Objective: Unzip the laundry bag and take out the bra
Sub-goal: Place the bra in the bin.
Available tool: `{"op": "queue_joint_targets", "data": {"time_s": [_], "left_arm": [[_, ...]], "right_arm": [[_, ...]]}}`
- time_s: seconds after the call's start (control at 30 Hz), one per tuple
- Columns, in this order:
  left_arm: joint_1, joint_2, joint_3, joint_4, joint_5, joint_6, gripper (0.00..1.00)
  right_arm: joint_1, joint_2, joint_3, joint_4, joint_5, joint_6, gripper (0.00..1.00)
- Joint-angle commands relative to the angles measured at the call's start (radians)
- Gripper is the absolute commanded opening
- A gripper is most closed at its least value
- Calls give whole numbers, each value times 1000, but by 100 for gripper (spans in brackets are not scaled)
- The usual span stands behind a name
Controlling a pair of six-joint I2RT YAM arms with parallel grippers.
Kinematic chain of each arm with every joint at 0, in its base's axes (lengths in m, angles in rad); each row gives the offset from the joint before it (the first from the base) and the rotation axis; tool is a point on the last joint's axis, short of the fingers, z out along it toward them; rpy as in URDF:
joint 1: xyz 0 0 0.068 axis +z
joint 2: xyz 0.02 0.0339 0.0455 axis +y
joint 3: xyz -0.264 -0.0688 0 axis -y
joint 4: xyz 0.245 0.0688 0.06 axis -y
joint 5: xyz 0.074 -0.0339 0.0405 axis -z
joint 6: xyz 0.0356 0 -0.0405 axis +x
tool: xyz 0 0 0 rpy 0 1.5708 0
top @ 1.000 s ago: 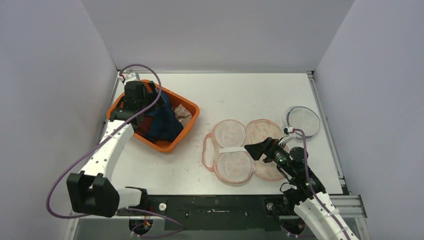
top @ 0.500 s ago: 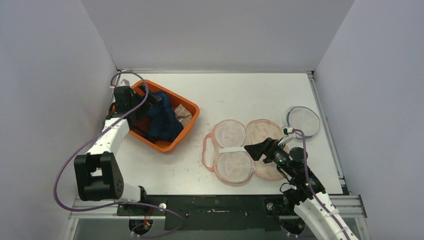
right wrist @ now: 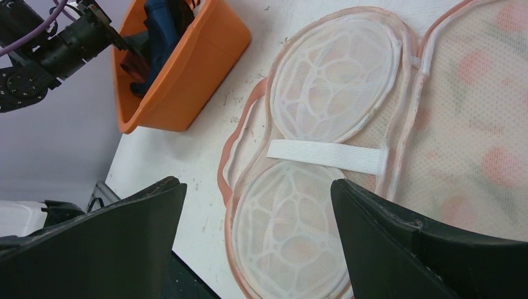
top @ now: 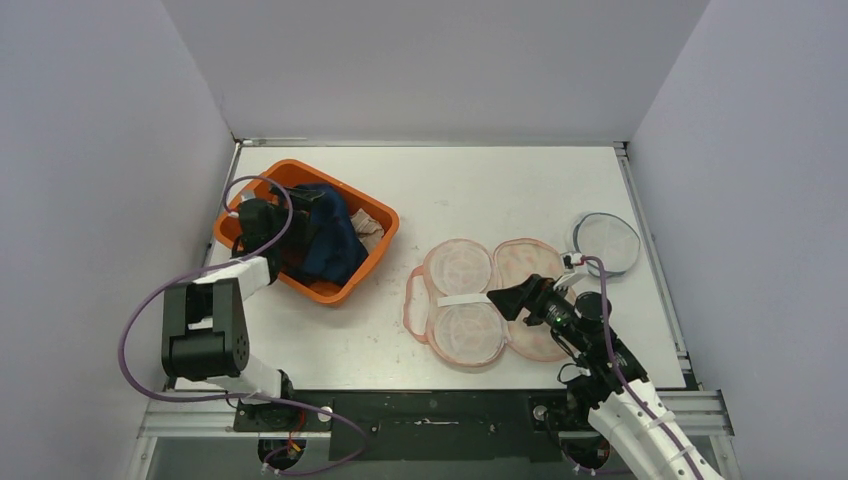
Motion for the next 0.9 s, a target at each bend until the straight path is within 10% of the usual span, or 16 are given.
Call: {"op": "queue_joint_targets", "data": {"time_s": [0.0,0.2,0.47,0.87], "left_arm": [[-10,55,7,188,14,-62,99],[28,-71,-15,-37,-200,112,82],[51,-296,107,-340,-413,343,83],[-232,-146,211,-274,-29,396,28]], "right_arm": [[11,25,-9,73,9,1,91],[12,29,9,57,22,-17,91],[14,63,6,108,14,-9,91],[20,69,18,106,25,-10,91]]}}
